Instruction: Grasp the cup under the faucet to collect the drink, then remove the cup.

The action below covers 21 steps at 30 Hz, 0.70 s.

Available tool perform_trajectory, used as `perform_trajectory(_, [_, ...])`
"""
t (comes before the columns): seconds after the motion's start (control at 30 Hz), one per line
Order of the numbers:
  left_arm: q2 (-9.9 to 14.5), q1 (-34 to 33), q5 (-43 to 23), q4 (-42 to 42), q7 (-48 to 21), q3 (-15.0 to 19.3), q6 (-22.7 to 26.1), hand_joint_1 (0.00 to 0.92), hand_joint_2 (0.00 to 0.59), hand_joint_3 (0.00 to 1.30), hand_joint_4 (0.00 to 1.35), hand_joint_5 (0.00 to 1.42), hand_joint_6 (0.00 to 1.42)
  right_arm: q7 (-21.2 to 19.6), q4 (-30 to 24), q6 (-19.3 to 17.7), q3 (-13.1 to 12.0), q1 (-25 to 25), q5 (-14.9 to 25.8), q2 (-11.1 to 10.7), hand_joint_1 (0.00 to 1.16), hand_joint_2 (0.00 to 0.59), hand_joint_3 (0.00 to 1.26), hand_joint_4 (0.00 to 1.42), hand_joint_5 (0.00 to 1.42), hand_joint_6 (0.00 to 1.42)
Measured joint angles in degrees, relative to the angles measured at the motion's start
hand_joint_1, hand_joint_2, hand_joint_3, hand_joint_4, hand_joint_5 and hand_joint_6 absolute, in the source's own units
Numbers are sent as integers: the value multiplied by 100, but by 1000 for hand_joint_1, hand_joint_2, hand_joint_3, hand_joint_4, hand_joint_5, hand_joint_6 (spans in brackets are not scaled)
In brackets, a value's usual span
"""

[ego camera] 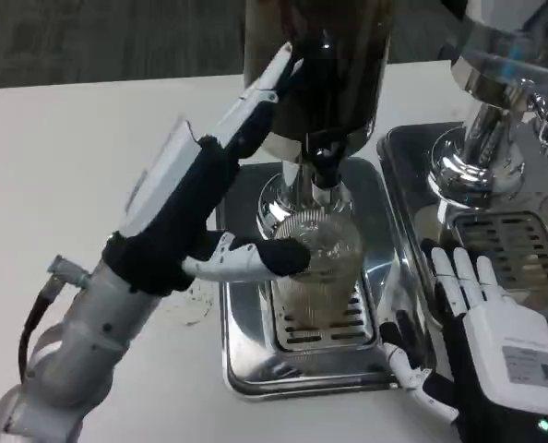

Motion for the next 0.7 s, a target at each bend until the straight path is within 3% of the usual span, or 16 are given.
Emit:
perform_trajectory(0.3, [-193,-290,82,436,-126,-22,-104,0,74,20,0,157,103,-72,-111,71,-1,160,-20,160,258,392,35,0,0,164])
perform_trajectory(0.7, [-262,-119,63,442,-471,-114,-111,0,88,53,0,194,137,-81,-146,78,-1,227,-64,169,257,396,35,0,0,166])
